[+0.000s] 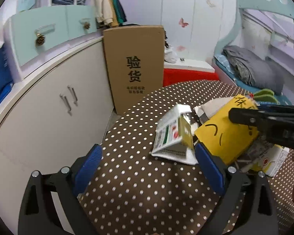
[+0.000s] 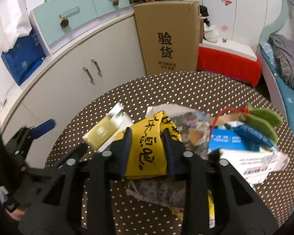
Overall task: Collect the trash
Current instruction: 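Grasp the yellow bag with the right gripper while the left grasps the white carton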
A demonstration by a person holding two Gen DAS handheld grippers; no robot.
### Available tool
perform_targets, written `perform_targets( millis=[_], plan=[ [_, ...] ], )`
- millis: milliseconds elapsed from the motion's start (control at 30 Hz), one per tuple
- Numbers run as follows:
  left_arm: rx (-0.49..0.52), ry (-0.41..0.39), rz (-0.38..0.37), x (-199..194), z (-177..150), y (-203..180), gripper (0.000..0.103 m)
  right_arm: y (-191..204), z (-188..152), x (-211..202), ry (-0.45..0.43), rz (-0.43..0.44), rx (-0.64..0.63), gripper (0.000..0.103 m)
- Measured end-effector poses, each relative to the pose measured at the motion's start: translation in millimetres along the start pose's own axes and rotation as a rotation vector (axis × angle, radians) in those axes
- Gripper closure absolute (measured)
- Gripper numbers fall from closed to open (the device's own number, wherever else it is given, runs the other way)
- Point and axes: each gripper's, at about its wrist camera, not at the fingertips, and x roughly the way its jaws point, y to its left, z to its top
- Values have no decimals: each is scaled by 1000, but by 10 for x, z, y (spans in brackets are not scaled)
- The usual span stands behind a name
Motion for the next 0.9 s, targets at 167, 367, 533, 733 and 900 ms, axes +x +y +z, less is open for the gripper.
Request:
perform_targets(
  millis=[167, 367, 533, 733, 900],
  plan=[
    [30, 40, -23, 266, 83, -34, 9, -8, -72, -215, -43, 38, 37, 91],
    [34, 102, -126, 481, 151, -82, 51, -37, -191, -579, -102, 70, 76, 95],
    [41, 92, -157, 407, 106, -191, 56, -180, -327, -953, -155, 85, 123, 95],
    [24, 36, -164, -29, 16, -332, 56, -434, -479, -1442, -232, 53, 178, 96],
    [31, -30, -198, -510, 39, -569, 56, -796, -697, -1785, -278, -6, 247, 97]
  ],
)
